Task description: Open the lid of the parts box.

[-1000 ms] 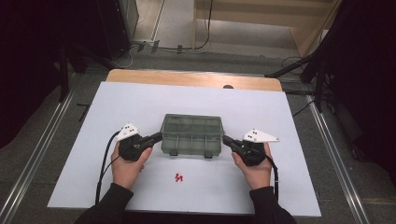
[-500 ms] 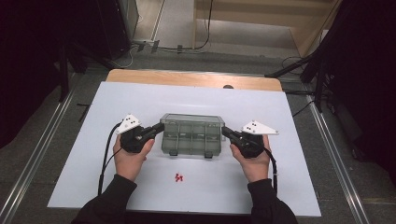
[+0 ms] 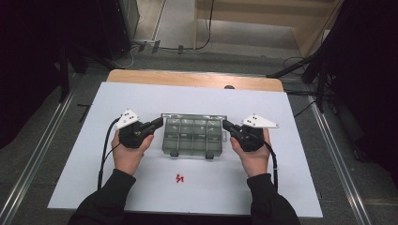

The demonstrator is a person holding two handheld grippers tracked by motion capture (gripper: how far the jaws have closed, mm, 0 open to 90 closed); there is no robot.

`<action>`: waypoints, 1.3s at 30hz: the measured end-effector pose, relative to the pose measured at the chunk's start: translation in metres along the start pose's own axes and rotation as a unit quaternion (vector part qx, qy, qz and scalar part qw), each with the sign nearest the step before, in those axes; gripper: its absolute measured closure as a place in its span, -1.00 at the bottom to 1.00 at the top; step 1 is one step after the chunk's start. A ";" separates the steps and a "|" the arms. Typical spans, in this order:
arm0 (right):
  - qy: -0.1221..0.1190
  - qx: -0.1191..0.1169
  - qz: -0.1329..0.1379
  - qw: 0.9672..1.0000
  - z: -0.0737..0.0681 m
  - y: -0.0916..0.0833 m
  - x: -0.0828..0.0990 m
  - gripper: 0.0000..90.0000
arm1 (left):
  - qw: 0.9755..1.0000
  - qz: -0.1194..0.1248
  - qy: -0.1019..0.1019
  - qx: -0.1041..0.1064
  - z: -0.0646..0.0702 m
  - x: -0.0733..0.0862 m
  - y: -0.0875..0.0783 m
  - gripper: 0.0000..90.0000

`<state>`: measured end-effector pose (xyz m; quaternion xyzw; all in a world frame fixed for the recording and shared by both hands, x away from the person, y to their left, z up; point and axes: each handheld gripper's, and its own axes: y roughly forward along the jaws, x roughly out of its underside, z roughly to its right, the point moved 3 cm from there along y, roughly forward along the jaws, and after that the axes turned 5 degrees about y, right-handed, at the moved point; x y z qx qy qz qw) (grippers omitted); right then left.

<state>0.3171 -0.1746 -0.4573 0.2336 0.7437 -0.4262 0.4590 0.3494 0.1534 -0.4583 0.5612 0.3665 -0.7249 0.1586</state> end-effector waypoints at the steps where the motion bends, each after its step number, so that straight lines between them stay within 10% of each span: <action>1: 0.000 0.000 0.001 1.000 0.000 0.001 -0.001 1.00 | 1.000 0.001 0.002 -0.003 -0.001 0.001 0.000 0.95; 8: 0.000 0.002 0.002 1.000 0.002 0.004 -0.005 1.00 | 0.998 -0.013 0.022 -0.049 -0.007 0.005 0.013 0.06; 17: -0.005 0.005 0.003 1.000 0.003 0.007 -0.013 1.00 | 0.997 -0.013 0.055 -0.060 -0.008 -0.005 0.029 0.25; 32: -0.001 0.006 -0.005 1.000 0.008 0.008 -0.014 1.00 | 0.999 0.008 0.026 -0.047 -0.011 -0.014 0.033 0.72; 36: 0.006 0.007 -0.017 1.000 0.014 0.008 -0.005 0.84 | 0.999 0.009 0.014 -0.045 -0.011 -0.014 0.034 0.72; 39: 0.015 0.032 0.003 0.999 0.024 0.008 -0.002 0.29 | 0.999 0.007 0.015 -0.046 -0.011 -0.014 0.033 0.71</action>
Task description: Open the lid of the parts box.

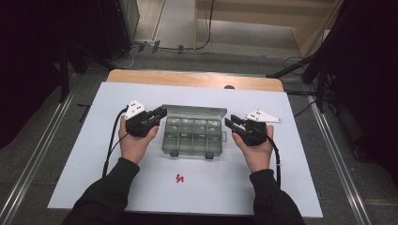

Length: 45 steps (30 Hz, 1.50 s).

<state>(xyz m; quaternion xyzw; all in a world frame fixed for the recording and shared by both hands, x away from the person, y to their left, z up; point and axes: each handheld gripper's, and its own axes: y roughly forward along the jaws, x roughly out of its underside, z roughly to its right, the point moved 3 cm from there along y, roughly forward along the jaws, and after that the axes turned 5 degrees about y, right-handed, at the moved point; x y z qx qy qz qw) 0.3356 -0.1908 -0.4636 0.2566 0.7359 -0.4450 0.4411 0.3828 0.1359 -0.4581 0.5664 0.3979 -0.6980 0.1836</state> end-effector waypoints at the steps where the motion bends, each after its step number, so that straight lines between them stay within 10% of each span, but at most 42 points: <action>1: -0.002 -0.008 0.007 1.000 -0.001 0.001 -0.001 0.22 | 1.000 -0.001 0.000 0.000 0.000 0.000 0.000 0.71; 6: -0.030 -0.011 0.007 0.999 -0.008 0.007 -0.007 0.20 | 1.000 -0.002 -0.002 0.001 0.001 -0.001 0.000 0.71; 22: 0.002 -0.034 0.030 0.999 0.004 0.018 -0.010 0.74 | 1.000 -0.003 -0.007 0.005 -0.003 -0.002 0.004 0.74; 28: 0.018 -0.037 0.027 0.999 0.005 0.020 -0.012 0.74 | 0.998 -0.049 -0.043 -0.005 -0.012 0.009 0.021 0.36; 39: 0.015 -0.032 0.022 0.999 0.008 0.025 -0.019 0.75 | 0.999 -0.028 0.018 0.000 -0.011 -0.005 0.025 0.55; 45: 0.014 -0.027 0.019 0.999 0.013 0.029 -0.020 0.76 | 1.000 -0.025 0.003 -0.001 -0.014 -0.005 0.025 0.77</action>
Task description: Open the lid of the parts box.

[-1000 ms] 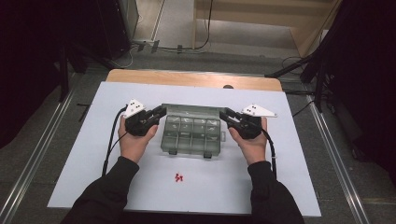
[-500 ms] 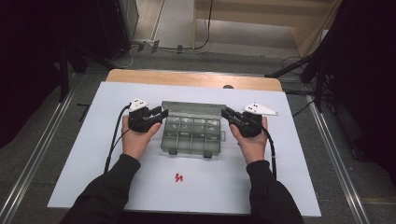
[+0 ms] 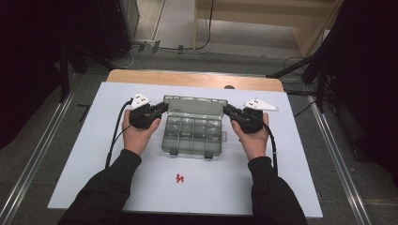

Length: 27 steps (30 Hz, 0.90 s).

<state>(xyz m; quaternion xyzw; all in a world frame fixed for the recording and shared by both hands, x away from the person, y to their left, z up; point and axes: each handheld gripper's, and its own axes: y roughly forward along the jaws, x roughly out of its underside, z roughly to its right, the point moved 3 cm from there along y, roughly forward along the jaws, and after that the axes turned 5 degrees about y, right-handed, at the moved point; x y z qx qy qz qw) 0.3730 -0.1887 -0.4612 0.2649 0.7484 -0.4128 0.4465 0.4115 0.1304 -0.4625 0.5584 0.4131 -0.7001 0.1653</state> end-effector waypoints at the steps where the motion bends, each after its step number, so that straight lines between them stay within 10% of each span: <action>1: 0.000 0.000 0.000 1.000 0.000 0.000 0.000 0.76 | 1.000 -0.001 0.000 -0.001 0.000 0.000 0.000 0.77; 27: 0.032 0.048 -0.013 0.998 0.007 0.026 0.005 0.87 | 0.999 -0.032 -0.031 -0.007 -0.010 0.002 0.020 0.75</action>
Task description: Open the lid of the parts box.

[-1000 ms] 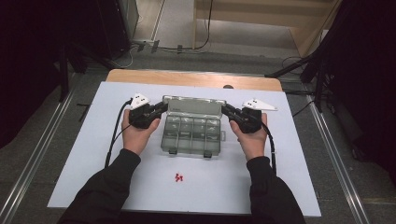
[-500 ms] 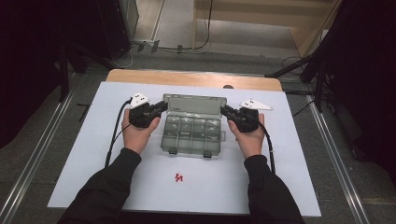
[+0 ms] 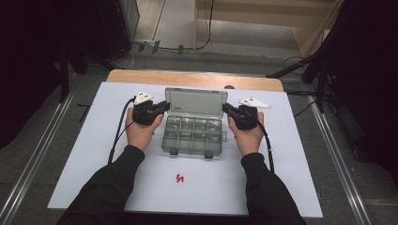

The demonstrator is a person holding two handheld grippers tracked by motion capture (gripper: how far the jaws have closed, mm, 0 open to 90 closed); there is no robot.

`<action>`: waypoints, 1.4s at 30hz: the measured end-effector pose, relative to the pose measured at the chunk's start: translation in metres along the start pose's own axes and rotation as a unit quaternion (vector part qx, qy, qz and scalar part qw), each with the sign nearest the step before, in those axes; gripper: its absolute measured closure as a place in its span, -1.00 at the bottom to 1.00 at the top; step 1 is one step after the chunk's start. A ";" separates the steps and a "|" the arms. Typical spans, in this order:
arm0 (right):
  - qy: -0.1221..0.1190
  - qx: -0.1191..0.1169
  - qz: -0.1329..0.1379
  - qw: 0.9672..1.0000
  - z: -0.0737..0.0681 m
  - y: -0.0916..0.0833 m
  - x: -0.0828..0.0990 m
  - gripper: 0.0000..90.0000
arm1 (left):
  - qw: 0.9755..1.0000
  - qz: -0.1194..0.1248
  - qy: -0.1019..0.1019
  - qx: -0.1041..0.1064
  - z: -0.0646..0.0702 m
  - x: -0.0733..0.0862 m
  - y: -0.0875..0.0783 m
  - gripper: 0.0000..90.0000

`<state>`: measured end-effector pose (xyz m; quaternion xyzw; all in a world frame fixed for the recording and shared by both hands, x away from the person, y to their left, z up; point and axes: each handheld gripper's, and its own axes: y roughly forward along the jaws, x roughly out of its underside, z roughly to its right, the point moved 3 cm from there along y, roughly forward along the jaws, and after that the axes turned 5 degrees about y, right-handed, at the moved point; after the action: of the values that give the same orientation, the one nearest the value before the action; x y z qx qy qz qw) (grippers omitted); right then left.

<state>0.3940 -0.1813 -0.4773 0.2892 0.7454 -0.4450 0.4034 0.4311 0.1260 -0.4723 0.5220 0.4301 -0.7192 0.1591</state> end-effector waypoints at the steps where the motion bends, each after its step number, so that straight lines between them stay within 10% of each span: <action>1: 0.008 -0.001 -0.005 1.000 0.000 0.001 -0.001 0.87 | 1.000 -0.001 -0.003 -0.001 -0.001 0.000 0.000 0.79; 42: 0.050 -0.015 -0.074 0.996 0.019 0.030 -0.007 0.89 | 0.995 -0.059 -0.069 0.036 -0.023 -0.007 0.021 0.90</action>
<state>0.4278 -0.1861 -0.4900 0.2489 0.7906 -0.4477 0.3355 0.4626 0.1302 -0.4776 0.4504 0.4217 -0.7766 0.1271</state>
